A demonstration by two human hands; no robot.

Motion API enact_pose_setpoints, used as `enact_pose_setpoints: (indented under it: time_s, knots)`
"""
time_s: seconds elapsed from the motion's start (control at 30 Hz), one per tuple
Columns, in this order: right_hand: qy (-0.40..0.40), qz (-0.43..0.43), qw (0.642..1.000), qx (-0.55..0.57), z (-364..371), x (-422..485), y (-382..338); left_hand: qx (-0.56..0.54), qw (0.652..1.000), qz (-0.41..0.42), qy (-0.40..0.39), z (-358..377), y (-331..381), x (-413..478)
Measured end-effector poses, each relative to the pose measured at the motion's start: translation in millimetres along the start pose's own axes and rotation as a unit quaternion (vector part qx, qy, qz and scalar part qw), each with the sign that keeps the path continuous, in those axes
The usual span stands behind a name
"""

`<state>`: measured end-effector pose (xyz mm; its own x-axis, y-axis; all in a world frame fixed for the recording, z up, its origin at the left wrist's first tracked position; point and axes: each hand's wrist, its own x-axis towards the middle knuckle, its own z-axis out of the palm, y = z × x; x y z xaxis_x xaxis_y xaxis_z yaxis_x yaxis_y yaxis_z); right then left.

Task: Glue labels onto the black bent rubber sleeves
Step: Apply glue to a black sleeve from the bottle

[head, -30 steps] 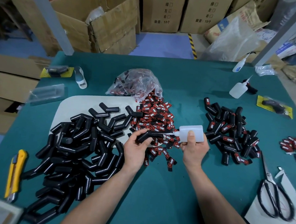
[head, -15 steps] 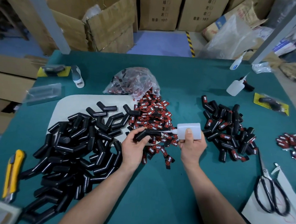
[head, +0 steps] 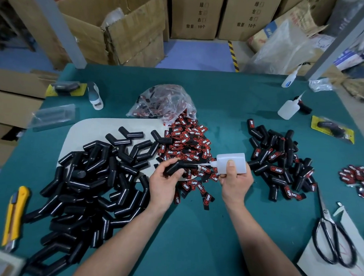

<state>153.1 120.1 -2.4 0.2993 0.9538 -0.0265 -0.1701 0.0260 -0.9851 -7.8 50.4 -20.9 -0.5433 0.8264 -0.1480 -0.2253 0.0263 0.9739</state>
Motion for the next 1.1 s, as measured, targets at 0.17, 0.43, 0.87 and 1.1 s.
enact_pose_setpoints:
  time_s: [0.17, 0.43, 0.87, 1.1]
  knots:
    - [-0.002, -0.001, 1.0, -0.001, -0.3, -0.6, 0.2, -0.001, 1.0, -0.002, 0.0, 0.6, 0.7, -0.3]
    - [-0.001, -0.006, 1.0, 0.0, 0.0, -0.9, 1.1, -0.009, 1.0, 0.0, 0.0, 1.1, 0.0, -0.1]
    - [0.002, -0.018, 0.999, -0.035, -3.7, 1.4, 7.8, 0.001, 1.0, -0.007, 0.017, -1.9, -6.5, 2.4]
    - [0.002, -0.017, 0.999, -0.03, -3.2, 1.2, 7.5, 0.017, 1.0, -0.005, 0.025, -0.9, -4.6, 2.1]
